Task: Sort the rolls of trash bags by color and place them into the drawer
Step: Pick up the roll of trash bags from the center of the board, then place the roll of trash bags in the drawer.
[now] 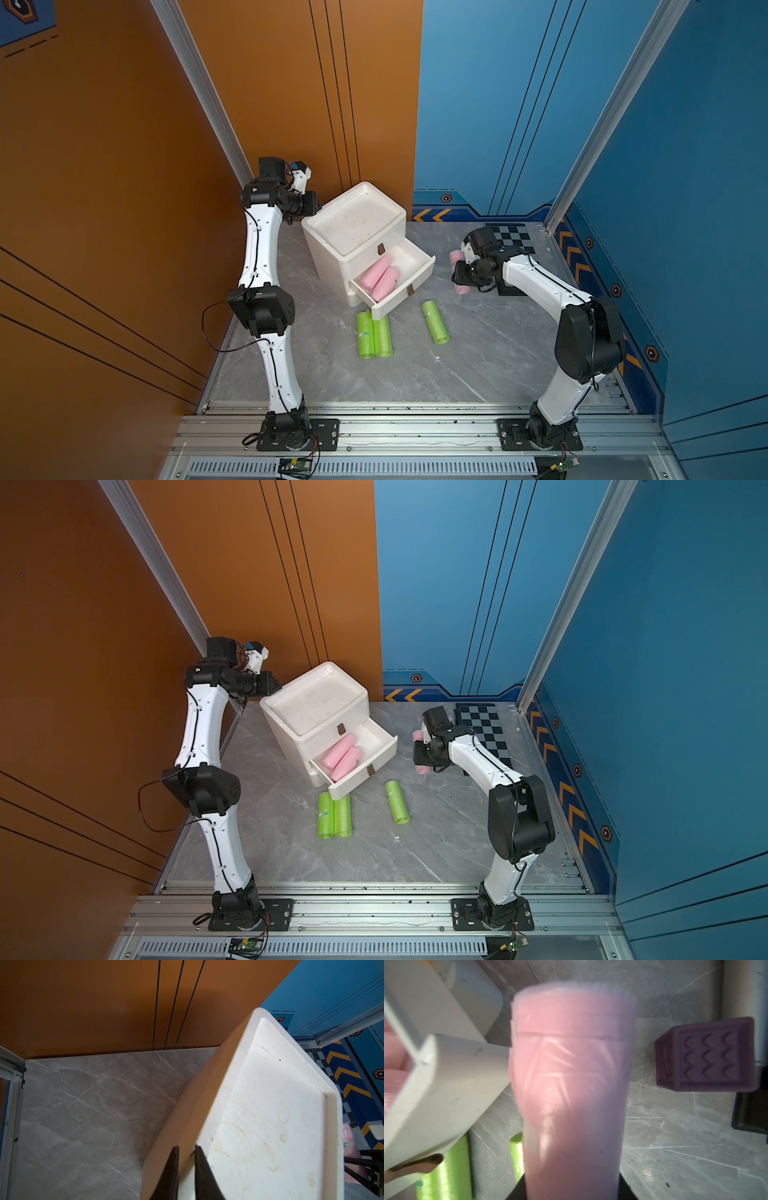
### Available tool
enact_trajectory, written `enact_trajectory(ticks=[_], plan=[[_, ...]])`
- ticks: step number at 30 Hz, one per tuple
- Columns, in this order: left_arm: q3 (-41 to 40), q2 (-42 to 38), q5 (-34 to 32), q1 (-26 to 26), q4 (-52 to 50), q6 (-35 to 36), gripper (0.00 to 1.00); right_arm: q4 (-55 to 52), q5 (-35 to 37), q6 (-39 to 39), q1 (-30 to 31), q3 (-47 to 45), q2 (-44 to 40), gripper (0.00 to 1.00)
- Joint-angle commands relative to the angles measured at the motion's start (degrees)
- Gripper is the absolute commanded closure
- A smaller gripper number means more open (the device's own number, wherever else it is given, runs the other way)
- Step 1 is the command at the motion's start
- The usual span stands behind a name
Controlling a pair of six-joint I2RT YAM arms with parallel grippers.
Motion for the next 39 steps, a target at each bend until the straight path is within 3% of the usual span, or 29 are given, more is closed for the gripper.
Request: enact_trajectory(ticks=[1, 5, 11, 23, 39], plan=[[-1.83, -0.42, 0.56, -1.39, -6.23, 0.44, 0.84, 5.97, -5.75, 10.79, 1.31, -2.02, -5.12, 0.61], [-1.84, -0.42, 0.65, -1.49, -6.24, 0.37, 0.84, 20.21, -8.88, 26.80, 4.40, -6.92, -10.04, 0.60], [-1.55, -0.29, 0.88, -2.05, -6.29, 0.33, 0.84, 36.87, -3.99, 43.21, 13.46, -10.78, -11.19, 0.63], [-1.55, -0.03, 1.65, -2.65, -6.28, 0.41, 0.84, 38.28, 8.43, 52.45, 20.63, -7.45, -5.50, 0.59], [-1.44, 0.37, 2.85, -2.90, -6.32, 0.58, 0.85, 31.00, 11.08, 54.07, 23.62, -2.57, -1.28, 0.50]])
